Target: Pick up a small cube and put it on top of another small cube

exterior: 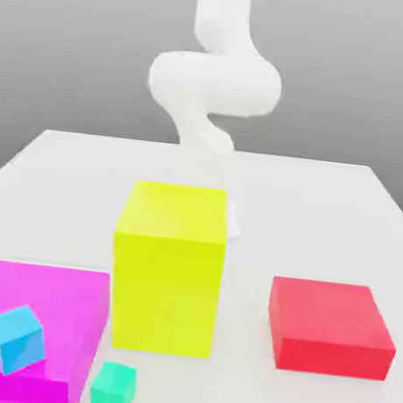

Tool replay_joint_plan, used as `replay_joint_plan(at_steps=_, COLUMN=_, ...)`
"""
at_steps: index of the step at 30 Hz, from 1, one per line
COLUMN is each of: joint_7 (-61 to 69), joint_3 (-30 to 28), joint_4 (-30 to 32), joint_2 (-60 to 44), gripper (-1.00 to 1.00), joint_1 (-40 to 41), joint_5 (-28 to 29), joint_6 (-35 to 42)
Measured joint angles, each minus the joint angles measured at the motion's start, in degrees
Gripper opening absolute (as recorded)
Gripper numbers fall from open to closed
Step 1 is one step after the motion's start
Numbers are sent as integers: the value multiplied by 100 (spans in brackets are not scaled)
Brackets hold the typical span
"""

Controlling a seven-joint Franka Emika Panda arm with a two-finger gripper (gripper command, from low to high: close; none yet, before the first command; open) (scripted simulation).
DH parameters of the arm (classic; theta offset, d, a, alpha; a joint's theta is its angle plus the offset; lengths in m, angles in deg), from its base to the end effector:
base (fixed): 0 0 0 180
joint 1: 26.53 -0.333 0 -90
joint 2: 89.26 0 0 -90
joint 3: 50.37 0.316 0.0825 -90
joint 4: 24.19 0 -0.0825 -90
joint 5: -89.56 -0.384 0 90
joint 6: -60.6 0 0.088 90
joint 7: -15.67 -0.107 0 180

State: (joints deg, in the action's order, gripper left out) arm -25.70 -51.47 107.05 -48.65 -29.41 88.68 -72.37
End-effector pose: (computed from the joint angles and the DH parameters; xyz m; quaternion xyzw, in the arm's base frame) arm 0.3789 0.0094 0.6850 -0.8764 0.3186 -0.3307 0.1456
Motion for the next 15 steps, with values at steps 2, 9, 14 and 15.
replay_joint_plan(at_steps=2, joint_7=380, joint_3=-87, joint_4=-45, joint_2=-443, gripper=0, joint_1=-235, joint_5=-80, joint_6=-102)
replay_joint_plan(at_steps=9, joint_7=1671, joint_3=-276, joint_4=-195, joint_2=-1910, gripper=0, joint_1=-909, joint_5=-390, joint_6=-429)
replay_joint_plan(at_steps=14, joint_7=2576, joint_3=-250, joint_4=-302, joint_2=-2951, gripper=0, joint_1=-1235, joint_5=-596, joint_6=-661)
replay_joint_plan(at_steps=15, joint_7=2749, joint_3=-223, joint_4=-323, joint_2=-3159, gripper=0, joint_1=-1279, joint_5=-625, joint_6=-708)
